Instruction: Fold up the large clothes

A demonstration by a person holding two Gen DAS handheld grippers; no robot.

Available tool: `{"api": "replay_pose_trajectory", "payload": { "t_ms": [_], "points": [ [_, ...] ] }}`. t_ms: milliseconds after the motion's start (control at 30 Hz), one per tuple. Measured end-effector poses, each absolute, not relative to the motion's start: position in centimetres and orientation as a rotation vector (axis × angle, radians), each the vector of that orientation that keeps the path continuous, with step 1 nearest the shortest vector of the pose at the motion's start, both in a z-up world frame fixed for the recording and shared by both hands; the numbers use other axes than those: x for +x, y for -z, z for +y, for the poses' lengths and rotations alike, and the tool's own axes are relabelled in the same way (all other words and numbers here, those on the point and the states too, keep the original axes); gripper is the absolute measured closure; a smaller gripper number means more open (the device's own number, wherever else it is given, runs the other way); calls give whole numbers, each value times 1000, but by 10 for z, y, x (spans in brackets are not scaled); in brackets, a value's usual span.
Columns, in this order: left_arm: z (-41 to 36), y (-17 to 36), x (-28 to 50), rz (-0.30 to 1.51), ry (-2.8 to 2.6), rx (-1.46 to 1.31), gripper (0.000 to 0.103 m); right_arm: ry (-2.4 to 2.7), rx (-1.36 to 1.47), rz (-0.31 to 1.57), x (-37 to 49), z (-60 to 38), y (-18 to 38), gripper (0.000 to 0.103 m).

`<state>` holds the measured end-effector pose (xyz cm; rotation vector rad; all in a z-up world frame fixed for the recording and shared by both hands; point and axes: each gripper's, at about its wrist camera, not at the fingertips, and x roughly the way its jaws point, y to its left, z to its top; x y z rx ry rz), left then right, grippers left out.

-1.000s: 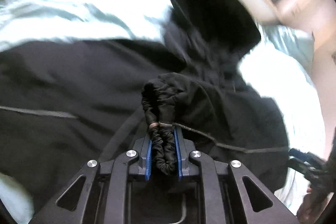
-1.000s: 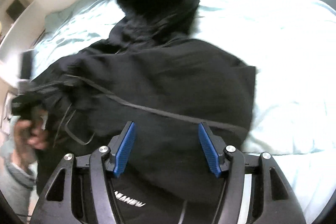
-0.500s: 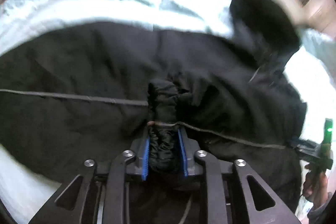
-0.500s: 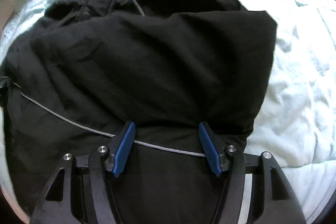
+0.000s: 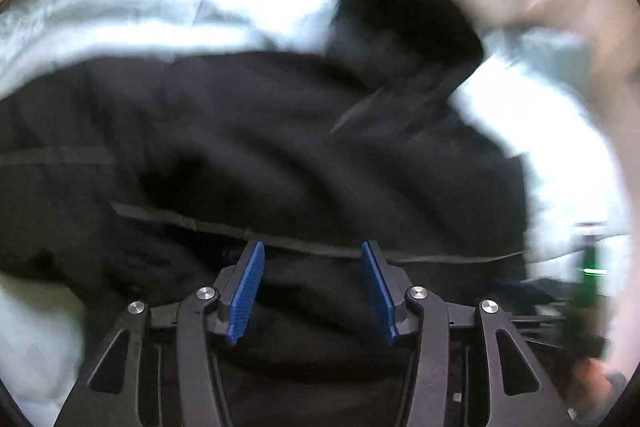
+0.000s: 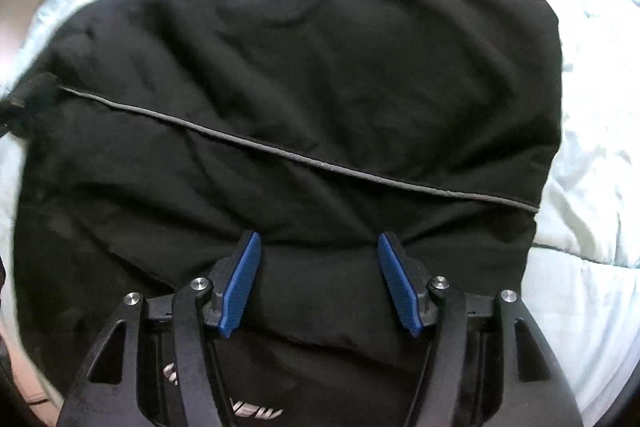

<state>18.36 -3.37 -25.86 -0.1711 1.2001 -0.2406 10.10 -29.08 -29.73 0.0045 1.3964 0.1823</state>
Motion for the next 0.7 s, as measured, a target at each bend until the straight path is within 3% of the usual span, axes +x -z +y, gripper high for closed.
{"api": "replay_pose_trajectory", "payload": {
  "t_ms": [100, 300, 500, 700],
  "points": [
    [-42, 280, 187, 1236, 189, -129, 52, -162, 5, 1435, 106, -289, 293, 38],
    [16, 199, 140, 1107, 164, -245, 51, -241, 119, 1398, 72, -295, 234, 38],
    [141, 147, 85, 1017, 39, -350, 51, -260, 186, 1365, 14, -270, 180, 38],
    [295, 146, 70, 978, -112, -544, 51, -256, 189, 1313, -5, -213, 148, 38]
  ]
}}
